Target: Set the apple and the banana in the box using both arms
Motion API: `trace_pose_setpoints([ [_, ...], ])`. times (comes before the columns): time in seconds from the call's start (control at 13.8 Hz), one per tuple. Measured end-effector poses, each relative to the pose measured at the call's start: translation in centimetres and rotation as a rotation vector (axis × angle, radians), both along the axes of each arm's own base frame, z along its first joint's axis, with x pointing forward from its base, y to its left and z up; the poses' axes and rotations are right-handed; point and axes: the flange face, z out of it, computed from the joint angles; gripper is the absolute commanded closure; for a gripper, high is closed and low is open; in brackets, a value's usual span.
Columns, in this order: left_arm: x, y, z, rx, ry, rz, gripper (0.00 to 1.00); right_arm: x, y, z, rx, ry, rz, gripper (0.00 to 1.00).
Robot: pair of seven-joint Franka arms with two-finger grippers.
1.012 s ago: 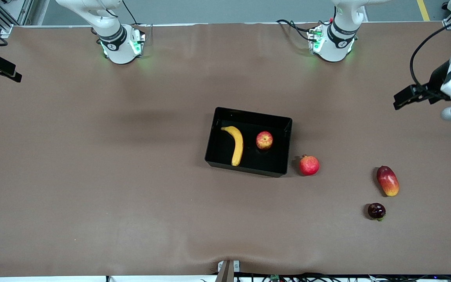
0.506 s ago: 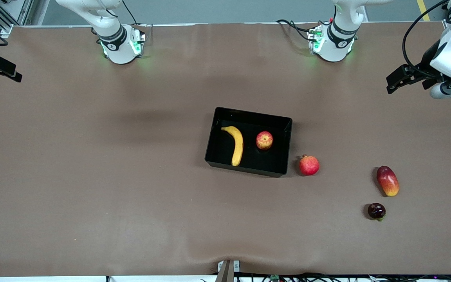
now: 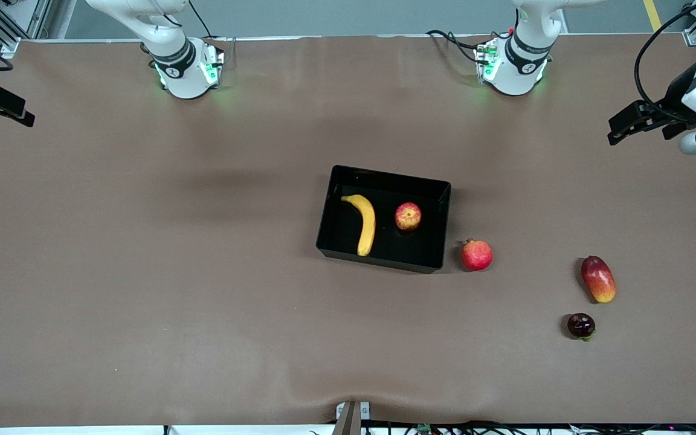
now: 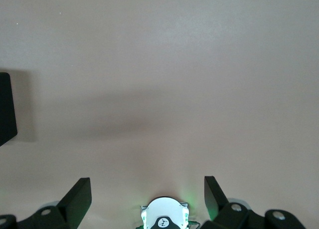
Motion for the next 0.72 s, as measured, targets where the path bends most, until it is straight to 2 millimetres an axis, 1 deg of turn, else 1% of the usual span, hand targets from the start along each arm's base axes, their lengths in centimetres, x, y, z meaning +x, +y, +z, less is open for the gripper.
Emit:
trace_pose_setpoints([
  [0.43,0.03,-0.17,-0.05,0.000,0.001,-0.003,0.00,0.00,0.01,0.00,0.000,0.000,0.000,0.00],
  [0.72,0.03,-0.34,0.36,-0.001,-0.008,-0.007,0.00,0.00,0.01,0.00,0.000,0.000,0.000,0.00],
])
